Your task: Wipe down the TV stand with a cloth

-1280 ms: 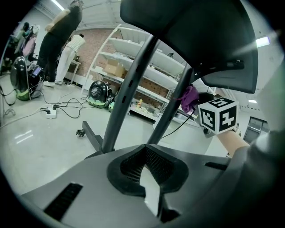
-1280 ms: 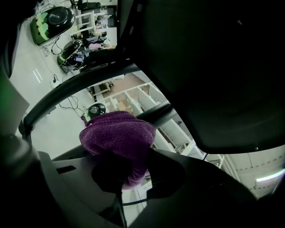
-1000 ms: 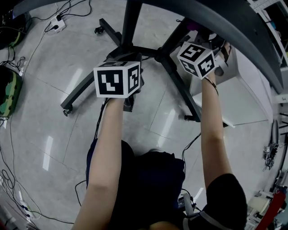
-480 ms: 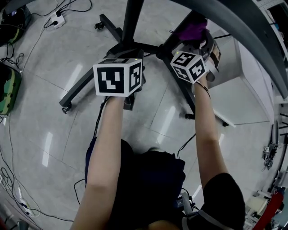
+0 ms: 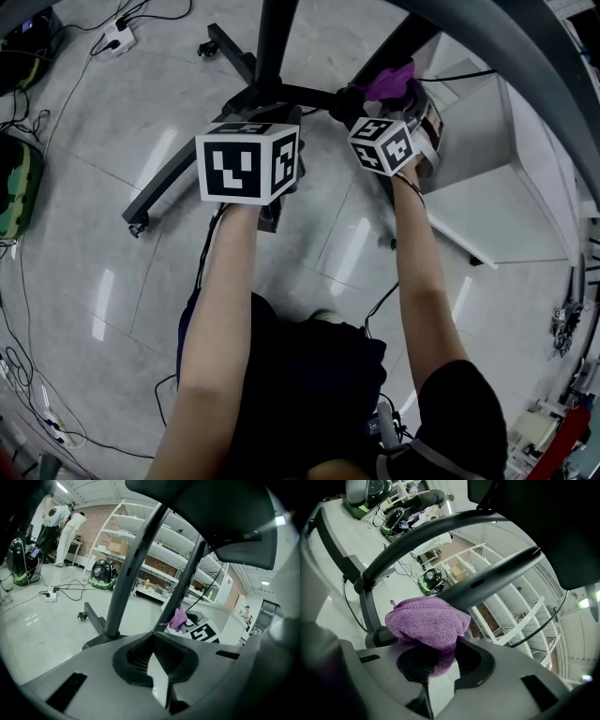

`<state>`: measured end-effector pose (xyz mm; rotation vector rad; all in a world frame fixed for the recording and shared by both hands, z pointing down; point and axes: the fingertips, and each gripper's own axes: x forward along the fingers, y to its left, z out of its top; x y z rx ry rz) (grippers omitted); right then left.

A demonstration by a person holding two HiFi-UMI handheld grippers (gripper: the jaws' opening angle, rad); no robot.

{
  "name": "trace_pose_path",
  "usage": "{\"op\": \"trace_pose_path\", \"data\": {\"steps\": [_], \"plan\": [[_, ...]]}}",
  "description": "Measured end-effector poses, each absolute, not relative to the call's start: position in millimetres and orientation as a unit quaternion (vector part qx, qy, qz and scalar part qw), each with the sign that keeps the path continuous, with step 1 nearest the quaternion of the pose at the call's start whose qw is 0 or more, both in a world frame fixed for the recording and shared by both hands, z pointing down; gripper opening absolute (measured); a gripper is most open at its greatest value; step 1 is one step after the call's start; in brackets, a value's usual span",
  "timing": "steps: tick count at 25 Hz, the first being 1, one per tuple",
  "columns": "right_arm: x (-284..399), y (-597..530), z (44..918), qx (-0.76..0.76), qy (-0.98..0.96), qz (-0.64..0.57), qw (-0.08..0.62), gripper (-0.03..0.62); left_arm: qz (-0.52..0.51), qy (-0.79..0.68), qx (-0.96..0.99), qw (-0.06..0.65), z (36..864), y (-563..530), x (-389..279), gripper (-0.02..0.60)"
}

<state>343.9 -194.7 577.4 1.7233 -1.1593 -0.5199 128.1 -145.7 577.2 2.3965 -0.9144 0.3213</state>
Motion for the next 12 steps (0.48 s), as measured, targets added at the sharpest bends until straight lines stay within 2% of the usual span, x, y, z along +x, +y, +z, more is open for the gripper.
{"op": "trace_pose_path", "data": {"steps": [12], "plan": [[346,-200,655,0.708,-0.495,-0.129,0.488,0.098,0.134,-0.339,0.889,0.278,591,-150,133,0.006]]}}
